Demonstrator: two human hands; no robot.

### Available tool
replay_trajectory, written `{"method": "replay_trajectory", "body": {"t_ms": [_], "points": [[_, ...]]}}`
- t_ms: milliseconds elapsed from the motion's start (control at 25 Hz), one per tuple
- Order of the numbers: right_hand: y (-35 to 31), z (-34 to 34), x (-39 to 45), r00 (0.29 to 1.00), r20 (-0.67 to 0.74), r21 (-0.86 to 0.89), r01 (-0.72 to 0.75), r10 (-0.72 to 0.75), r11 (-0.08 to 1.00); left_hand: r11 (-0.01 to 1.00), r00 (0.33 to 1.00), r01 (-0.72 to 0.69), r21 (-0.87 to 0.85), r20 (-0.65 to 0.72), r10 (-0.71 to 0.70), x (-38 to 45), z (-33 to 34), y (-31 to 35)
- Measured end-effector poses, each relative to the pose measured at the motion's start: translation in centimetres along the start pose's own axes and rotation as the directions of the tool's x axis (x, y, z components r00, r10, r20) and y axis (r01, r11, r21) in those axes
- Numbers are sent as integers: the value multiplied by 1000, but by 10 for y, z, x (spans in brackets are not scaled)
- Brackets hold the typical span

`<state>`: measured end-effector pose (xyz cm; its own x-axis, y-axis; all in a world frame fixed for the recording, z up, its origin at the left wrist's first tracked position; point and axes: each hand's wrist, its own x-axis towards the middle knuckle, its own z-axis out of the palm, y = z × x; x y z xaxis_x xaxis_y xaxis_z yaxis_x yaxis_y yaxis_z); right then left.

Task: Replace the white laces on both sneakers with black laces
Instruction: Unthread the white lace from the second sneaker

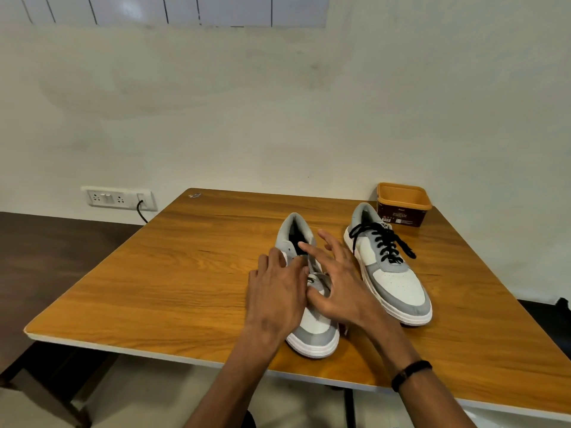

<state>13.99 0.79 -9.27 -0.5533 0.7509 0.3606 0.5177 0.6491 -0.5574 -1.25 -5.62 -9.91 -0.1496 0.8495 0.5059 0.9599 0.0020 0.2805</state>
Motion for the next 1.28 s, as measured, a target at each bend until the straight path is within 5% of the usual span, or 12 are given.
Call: {"method": "replay_trajectory", "body": {"t_ms": [160,200,280,400,720,920,960,1040,1120,1280], "points": [[2,15,-9,999,-40,72,-25,28,997,899,982,104,-426,185,-26,21,1,-12],[2,19,-11,997,-64,94,-37,43,995,800,973,177,-573,223,-55,21,1,-14],[1,21,-12,992,-101,104,-61,72,993,426,922,386,-818,338,-187,20,-3,-15],[3,22,-12,990,-119,99,-69,80,993,-106,796,501,-859,506,-334,11,-14,-21],[6,25,-16,980,-160,149,-92,116,985,-579,751,283,-765,552,-363,10,-52,-50],[4,25,-17,978,-155,168,-110,136,980,-602,678,304,-738,612,-408,11,-57,-71],[5,25,-17,978,-157,172,-112,139,979,-527,658,396,-752,633,-409,10,-58,-74],[5,25,-18,976,-160,184,-119,150,976,-179,647,625,-760,633,-425,6,-58,-81],[5,26,-18,975,-160,192,-121,153,974,123,694,694,-710,612,-381,1,-57,-88],[7,27,-18,974,-167,208,-119,155,971,273,738,669,-691,662,-135,-7,-53,-92]]}}
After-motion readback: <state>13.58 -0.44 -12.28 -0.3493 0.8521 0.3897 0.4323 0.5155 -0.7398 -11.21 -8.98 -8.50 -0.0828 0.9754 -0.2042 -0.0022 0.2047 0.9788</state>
